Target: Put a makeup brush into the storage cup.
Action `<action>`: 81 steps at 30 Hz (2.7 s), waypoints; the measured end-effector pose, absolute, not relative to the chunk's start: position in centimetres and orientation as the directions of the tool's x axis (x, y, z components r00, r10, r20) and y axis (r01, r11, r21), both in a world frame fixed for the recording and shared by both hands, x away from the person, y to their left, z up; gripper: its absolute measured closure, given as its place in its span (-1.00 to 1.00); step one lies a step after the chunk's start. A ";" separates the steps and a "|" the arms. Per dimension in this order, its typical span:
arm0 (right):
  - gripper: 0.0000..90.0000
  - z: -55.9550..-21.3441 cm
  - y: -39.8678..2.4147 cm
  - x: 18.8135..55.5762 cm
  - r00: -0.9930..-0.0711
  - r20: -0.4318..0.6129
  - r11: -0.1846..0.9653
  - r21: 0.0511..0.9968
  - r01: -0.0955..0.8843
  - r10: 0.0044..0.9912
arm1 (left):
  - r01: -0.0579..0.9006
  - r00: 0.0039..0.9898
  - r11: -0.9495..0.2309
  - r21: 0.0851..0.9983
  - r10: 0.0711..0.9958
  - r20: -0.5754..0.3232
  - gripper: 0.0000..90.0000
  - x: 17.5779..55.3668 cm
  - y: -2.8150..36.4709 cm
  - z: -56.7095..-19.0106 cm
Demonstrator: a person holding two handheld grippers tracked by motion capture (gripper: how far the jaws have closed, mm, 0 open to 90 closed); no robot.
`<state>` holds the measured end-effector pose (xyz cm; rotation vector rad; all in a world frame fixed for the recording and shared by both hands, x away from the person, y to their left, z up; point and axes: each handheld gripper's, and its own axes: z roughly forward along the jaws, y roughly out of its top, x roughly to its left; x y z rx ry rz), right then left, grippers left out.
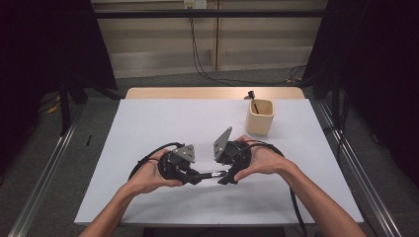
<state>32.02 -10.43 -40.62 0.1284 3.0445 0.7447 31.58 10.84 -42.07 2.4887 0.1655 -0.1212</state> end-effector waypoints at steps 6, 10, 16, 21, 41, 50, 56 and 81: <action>-0.58 -40.5 -11.0 31.9 -0.995 0.015 0.874 0.477 0.094 0.098 | 0.153 0.987 -0.788 0.596 0.097 -0.126 0.65 31.6 11.4 -41.9; -0.69 -40.5 -11.7 31.8 -0.992 0.011 0.860 0.498 0.111 0.122 | 0.173 0.984 -0.767 0.618 0.110 -0.139 0.65 31.7 12.0 -41.9; -0.75 -40.2 -12.7 31.6 -0.987 0.021 0.832 0.535 0.146 0.159 | 0.204 0.979 -0.730 0.652 0.145 -0.144 0.65 31.7 13.0 -42.0; -0.78 -40.2 -13.9 31.6 -0.977 0.034 0.800 0.569 0.191 0.209 | 0.216 0.976 -0.720 0.660 0.164 -0.140 0.65 31.7 13.8 -41.9; -0.93 -41.3 -17.4 31.0 -0.946 0.089 0.708 0.642 0.294 0.312 | 0.285 0.957 -0.660 0.695 0.236 -0.168 0.65 30.8 17.1 -42.7; -0.93 -42.1 -17.6 30.2 -0.933 0.081 0.687 0.655 0.314 0.350 | 0.286 0.955 -0.610 0.739 0.242 -0.170 0.65 30.5 17.7 -43.1; -0.92 -42.6 -18.1 29.9 -0.917 0.087 0.633 0.699 0.334 0.388 | 0.280 0.955 -0.575 0.769 0.247 -0.164 0.65 30.5 18.0 -43.5; -0.94 -42.7 -17.4 28.1 -0.895 0.120 0.356 0.888 0.290 0.431 | 0.263 0.941 -0.358 0.896 0.302 -0.156 0.65 30.5 18.9 -43.6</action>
